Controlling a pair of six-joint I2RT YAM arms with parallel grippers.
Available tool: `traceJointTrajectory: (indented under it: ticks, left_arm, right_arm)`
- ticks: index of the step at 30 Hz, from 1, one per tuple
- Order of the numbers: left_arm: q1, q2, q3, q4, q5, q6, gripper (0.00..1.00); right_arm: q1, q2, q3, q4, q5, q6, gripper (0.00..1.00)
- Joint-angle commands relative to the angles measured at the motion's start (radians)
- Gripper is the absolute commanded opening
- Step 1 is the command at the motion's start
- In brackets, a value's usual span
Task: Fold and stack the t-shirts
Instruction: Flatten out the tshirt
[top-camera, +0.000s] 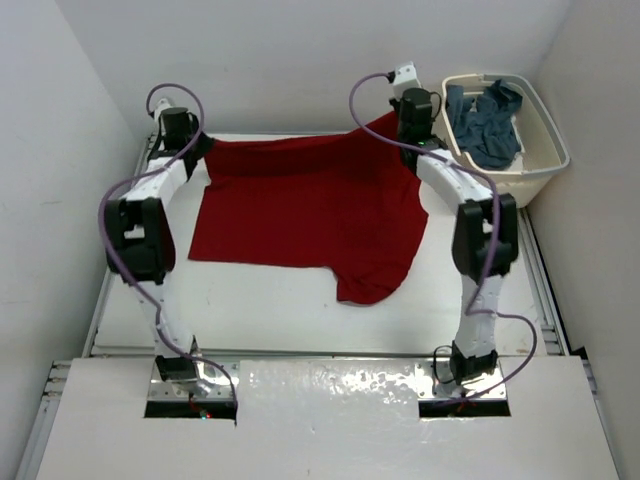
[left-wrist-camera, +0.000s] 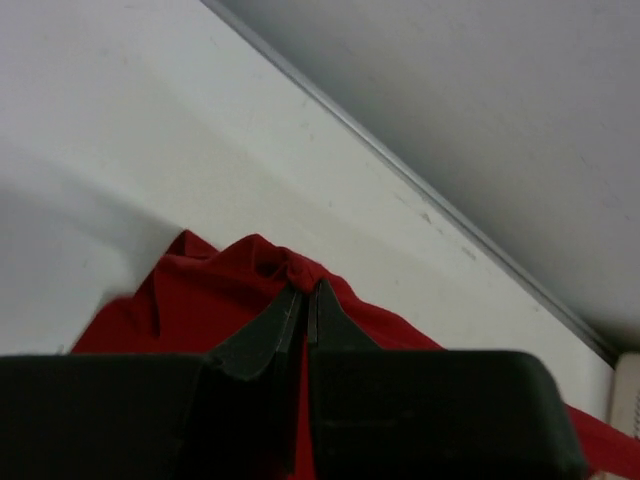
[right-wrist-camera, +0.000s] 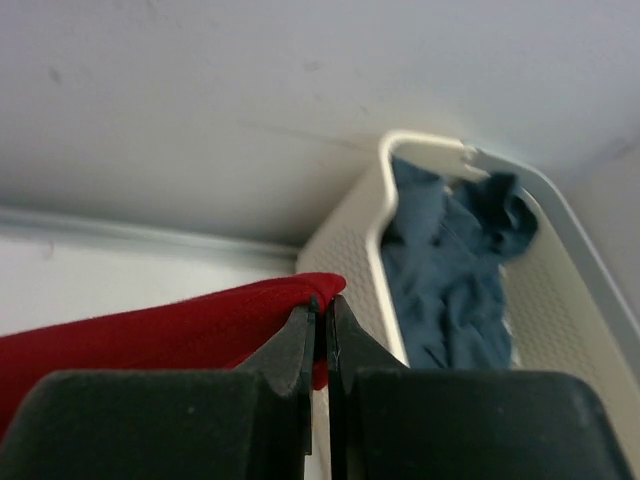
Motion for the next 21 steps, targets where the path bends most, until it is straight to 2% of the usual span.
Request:
traceJointTrajectory:
  ticks: [1, 6, 7, 8, 9, 10, 11, 12, 13, 14, 16, 17, 21]
  left_arm:
    - [0.016, 0.138, 0.22, 0.088, 0.026, 0.019, 0.0]
    - [0.016, 0.458, 0.567, 0.067, 0.007, 0.029, 0.0]
    - [0.016, 0.562, 0.72, 0.017, 0.012, 0.024, 0.0]
    - [0.015, 0.61, 0.791, 0.004, 0.024, 0.021, 0.03]
    - [0.015, 0.649, 0.892, 0.0, 0.032, 0.021, 0.25]
    - [0.016, 0.702, 0.922, -0.004, 0.038, -0.002, 0.6]
    - [0.018, 0.71, 0.925, 0.027, 0.049, -0.01, 0.73]
    - [0.018, 0.707, 0.906, 0.045, 0.05, -0.011, 0.96]
    - [0.018, 0.683, 0.883, 0.093, 0.038, -0.02, 1.0]
    - [0.018, 0.666, 0.844, 0.12, 0.037, -0.02, 1.0]
    - [0.018, 0.626, 0.83, 0.124, 0.043, -0.004, 1.0]
    - [0.018, 0.612, 0.827, 0.102, 0.047, 0.004, 1.0]
    - [0.013, 0.492, 0.738, 0.092, 0.075, 0.05, 1.0]
  right_arm:
    - [-0.013, 0.14, 0.201, 0.11, 0.001, 0.031, 0.0]
    - [-0.023, 0.411, 0.489, 0.219, -0.02, 0.005, 0.0]
    - [-0.025, 0.5, 0.523, 0.25, -0.02, 0.006, 0.02]
    - [-0.028, 0.538, 0.554, 0.282, -0.034, 0.003, 0.2]
    - [-0.033, 0.574, 0.615, 0.3, -0.089, -0.001, 0.25]
    - [-0.034, 0.636, 0.64, 0.323, -0.098, -0.001, 0.31]
    - [-0.037, 0.664, 0.689, 0.348, -0.095, 0.002, 0.55]
    - [-0.037, 0.686, 0.709, 0.35, -0.085, 0.0, 0.69]
    - [-0.039, 0.716, 0.729, 0.348, -0.076, -0.004, 0.89]
    - [-0.042, 0.717, 0.745, 0.3, -0.075, -0.004, 0.99]
    - [-0.039, 0.638, 0.688, 0.275, -0.124, 0.002, 0.99]
    - [-0.037, 0.598, 0.598, 0.271, -0.162, 0.006, 0.99]
    - [0.002, 0.43, 0.5, 0.143, -0.256, -0.015, 0.99]
